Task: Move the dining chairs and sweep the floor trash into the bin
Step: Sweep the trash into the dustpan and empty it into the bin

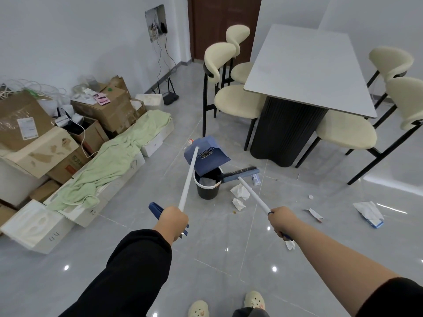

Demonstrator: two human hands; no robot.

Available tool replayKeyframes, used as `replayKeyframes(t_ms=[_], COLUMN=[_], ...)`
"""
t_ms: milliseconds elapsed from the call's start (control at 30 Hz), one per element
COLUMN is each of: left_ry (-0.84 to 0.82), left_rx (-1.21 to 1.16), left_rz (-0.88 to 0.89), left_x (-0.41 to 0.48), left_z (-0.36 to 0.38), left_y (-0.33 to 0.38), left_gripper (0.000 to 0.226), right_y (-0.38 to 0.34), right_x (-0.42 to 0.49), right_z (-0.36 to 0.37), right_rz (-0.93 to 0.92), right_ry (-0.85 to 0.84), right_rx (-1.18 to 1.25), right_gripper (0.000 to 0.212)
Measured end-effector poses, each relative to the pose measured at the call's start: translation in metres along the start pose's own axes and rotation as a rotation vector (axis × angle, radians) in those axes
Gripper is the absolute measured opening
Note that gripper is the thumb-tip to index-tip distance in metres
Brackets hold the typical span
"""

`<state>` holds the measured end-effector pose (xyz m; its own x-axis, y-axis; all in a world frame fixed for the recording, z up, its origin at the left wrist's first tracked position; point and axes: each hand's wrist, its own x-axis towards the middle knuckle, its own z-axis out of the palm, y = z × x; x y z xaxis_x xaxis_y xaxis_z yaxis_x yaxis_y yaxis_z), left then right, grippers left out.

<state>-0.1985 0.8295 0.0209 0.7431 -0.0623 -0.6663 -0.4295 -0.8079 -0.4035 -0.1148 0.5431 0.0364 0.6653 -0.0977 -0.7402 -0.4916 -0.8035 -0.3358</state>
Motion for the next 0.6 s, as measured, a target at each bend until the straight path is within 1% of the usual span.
replayKeyframes(t_ms=[67, 133, 233, 300, 400, 500, 600], left_ry=[-0.001, 0.014, 0.043, 0.099, 0.243, 0.368, 0.436], left_rx=[-0.023, -0.111, -0.289, -0.491, -0.776, -1.041, -1.272], left_rz=[-0.005, -0.013, -0.02, -0.051, -0.195, -0.348, -0.476], left_x=[-0.001, 0.001, -0.001, -0.002, 0.0, 0.006, 0.008], left_z=[0.001, 0.003, 0.0, -0.006, -0.014, -0.015, -0.015], left_y=[-0.003, -0.008, -0.017, -0.02, -0.02, -0.026, -0.037], left_gripper=[0.035, 0.034, 0.035, 0.036, 0.034, 0.033, 0.035], right_y=[0.0, 0.001, 0.002, 0.001, -0.002, -0.004, -0.004], right_x=[0.001, 0.001, 0.0, -0.001, -0.006, -0.01, -0.011], right_z=[0.001, 0.002, 0.002, 0.001, 0.0, 0.001, -0.002], right_rz=[0.003, 0.01, 0.012, 0.012, 0.02, 0.016, 0.009], right_ry=[0.0, 0.007, 0.009, 0.017, 0.035, 0.039, 0.04], right_rx=[-0.003, 0.007, 0.016, 0.021, 0.057, 0.08, -0.053], right_gripper=[0.018, 0.018, 0.019, 0.019, 0.021, 0.028, 0.03])
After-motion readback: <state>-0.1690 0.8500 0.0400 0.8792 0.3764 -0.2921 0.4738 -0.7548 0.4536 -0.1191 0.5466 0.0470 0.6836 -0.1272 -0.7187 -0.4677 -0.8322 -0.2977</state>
